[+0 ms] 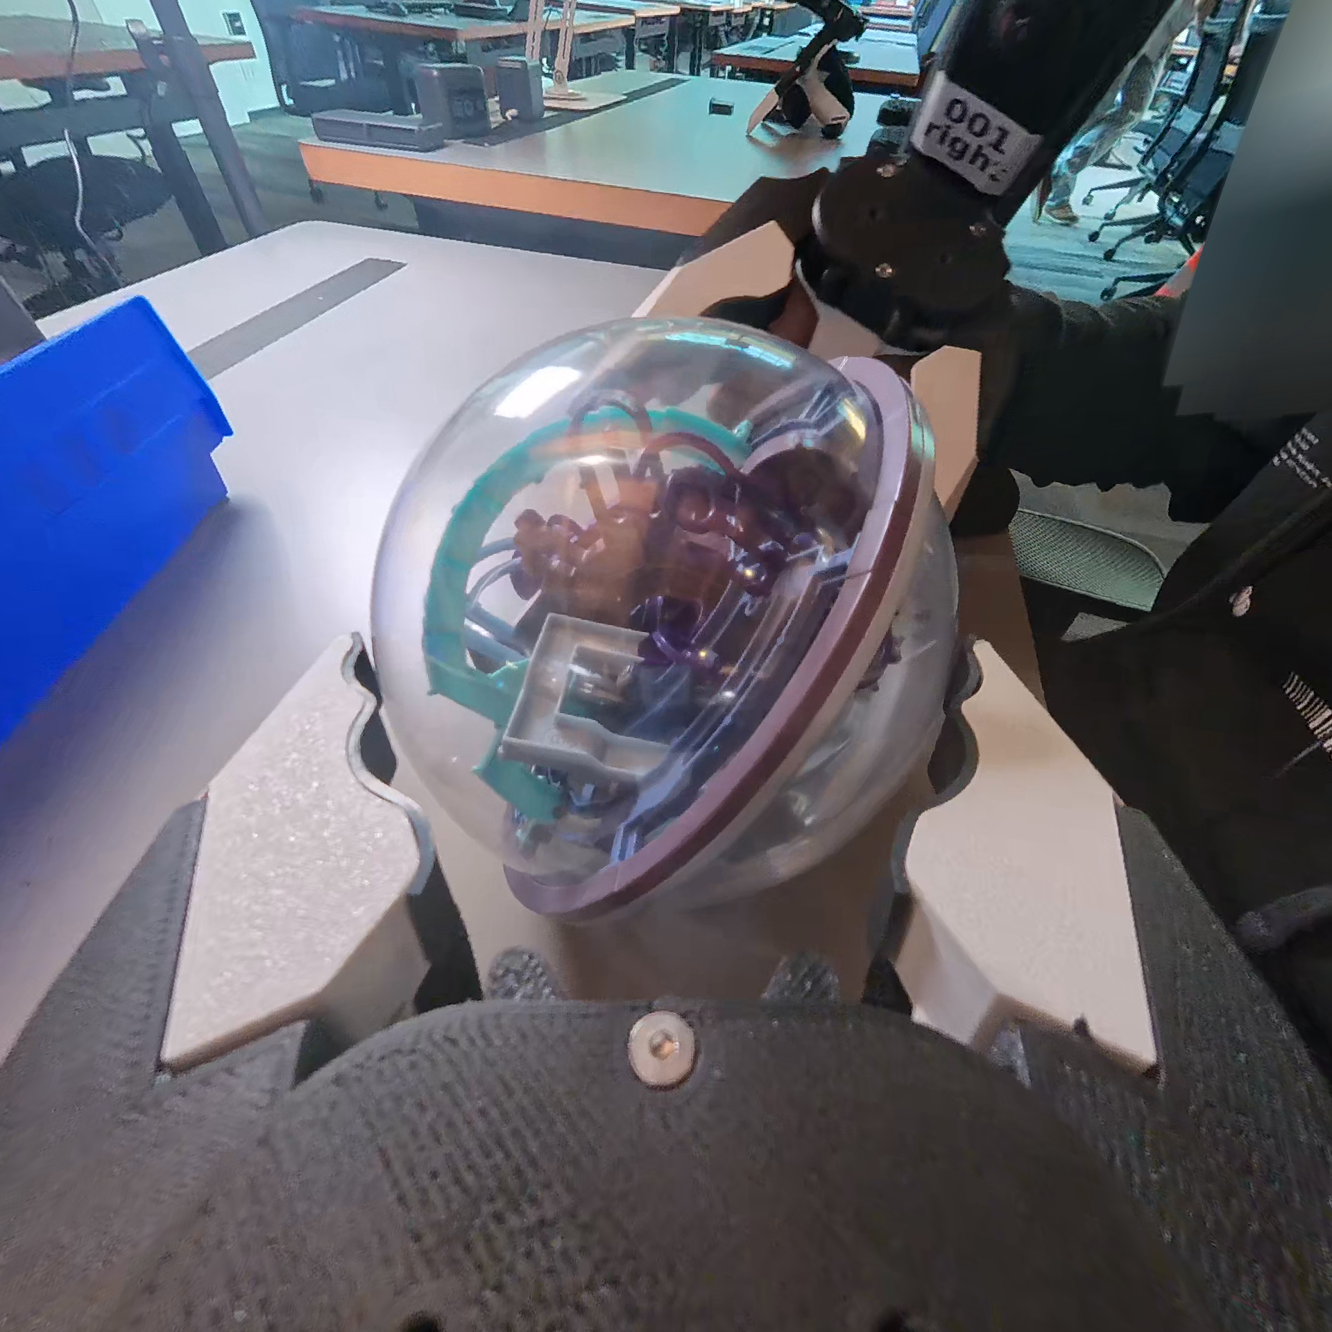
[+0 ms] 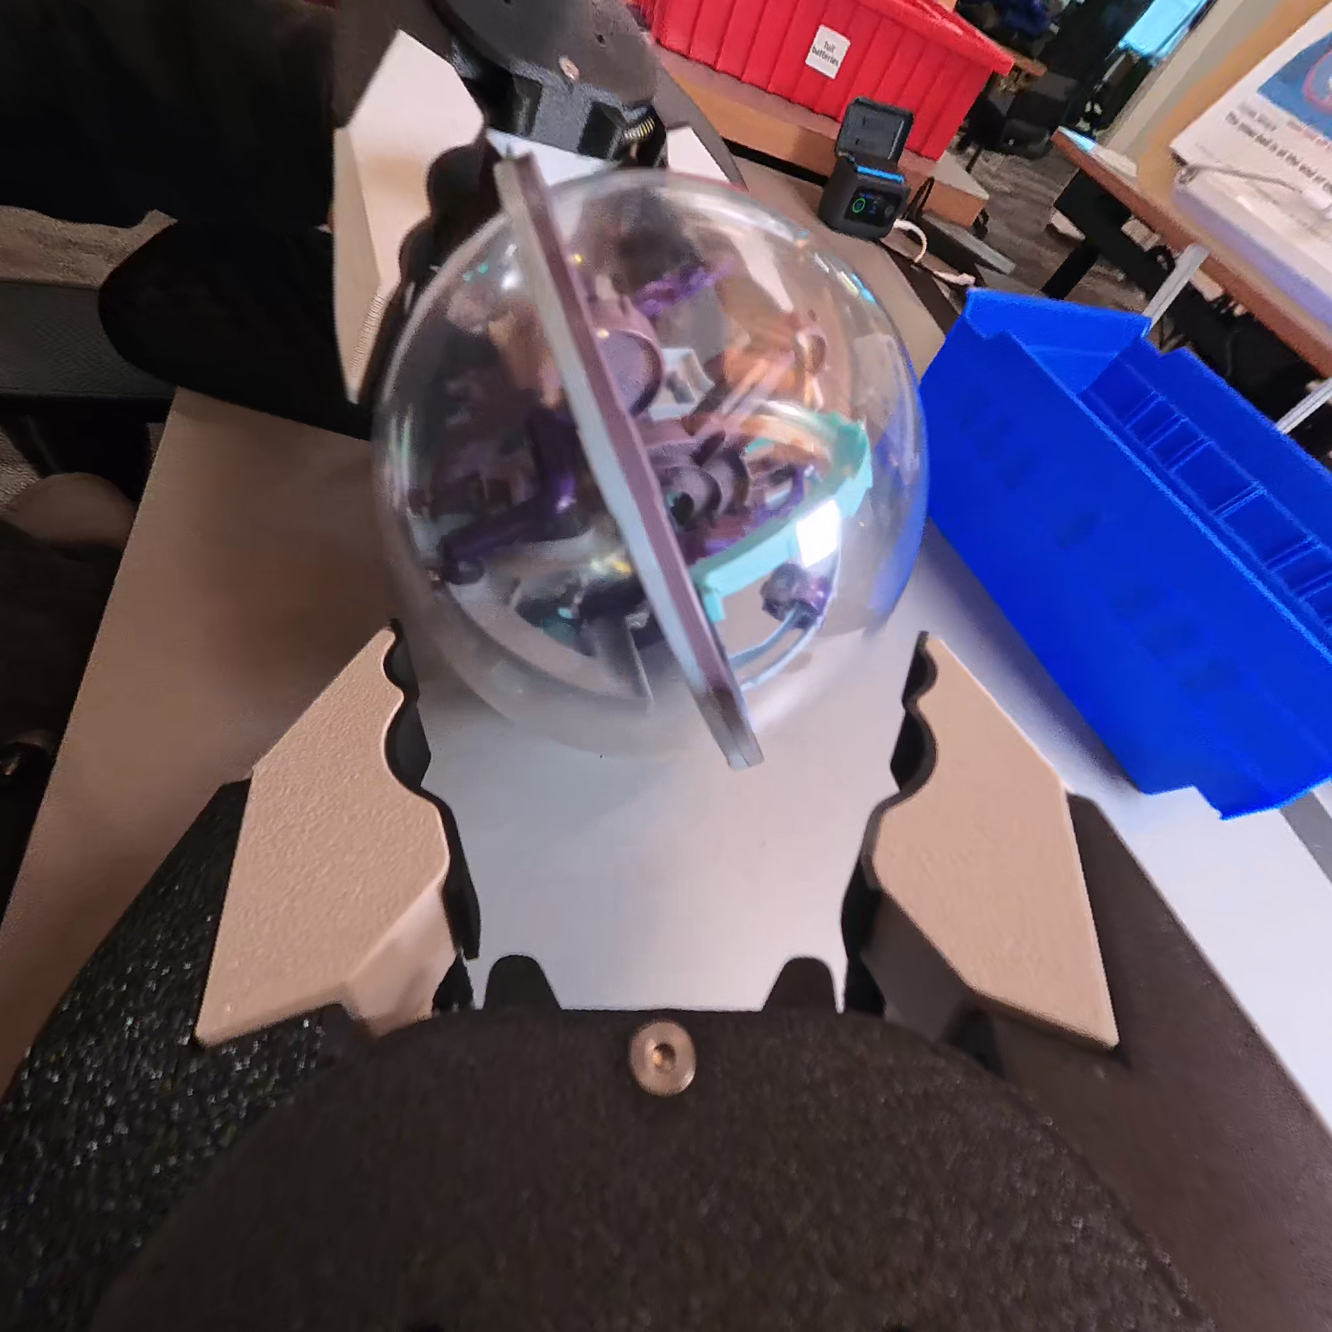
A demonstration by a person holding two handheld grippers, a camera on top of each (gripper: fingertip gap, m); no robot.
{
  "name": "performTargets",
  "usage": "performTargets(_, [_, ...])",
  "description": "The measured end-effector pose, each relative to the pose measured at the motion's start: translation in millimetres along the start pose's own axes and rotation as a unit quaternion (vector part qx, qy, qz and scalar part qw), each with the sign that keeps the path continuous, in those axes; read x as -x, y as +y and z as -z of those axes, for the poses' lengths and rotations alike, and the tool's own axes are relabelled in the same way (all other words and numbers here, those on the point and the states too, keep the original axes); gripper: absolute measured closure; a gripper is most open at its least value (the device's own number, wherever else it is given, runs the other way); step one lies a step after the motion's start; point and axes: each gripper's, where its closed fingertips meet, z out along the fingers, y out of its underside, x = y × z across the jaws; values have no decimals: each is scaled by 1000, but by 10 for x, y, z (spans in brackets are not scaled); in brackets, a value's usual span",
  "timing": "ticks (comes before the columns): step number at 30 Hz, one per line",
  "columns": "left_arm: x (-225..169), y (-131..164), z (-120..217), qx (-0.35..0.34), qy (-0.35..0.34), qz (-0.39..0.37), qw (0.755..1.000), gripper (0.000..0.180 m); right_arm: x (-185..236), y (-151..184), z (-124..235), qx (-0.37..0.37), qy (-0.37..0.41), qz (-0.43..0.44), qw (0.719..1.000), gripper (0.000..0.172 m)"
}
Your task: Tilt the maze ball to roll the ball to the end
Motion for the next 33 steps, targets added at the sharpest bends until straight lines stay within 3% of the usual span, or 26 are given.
performTargets(12, [-43, 31, 25, -20, 24, -21, 999, 31, 79, 118, -175, 5, -62, -30, 998, 37])
performTargets(33, [-97, 56, 24, -14, 36, -53, 998, 31, 132, 93, -145, -21, -31, -12, 999, 39])
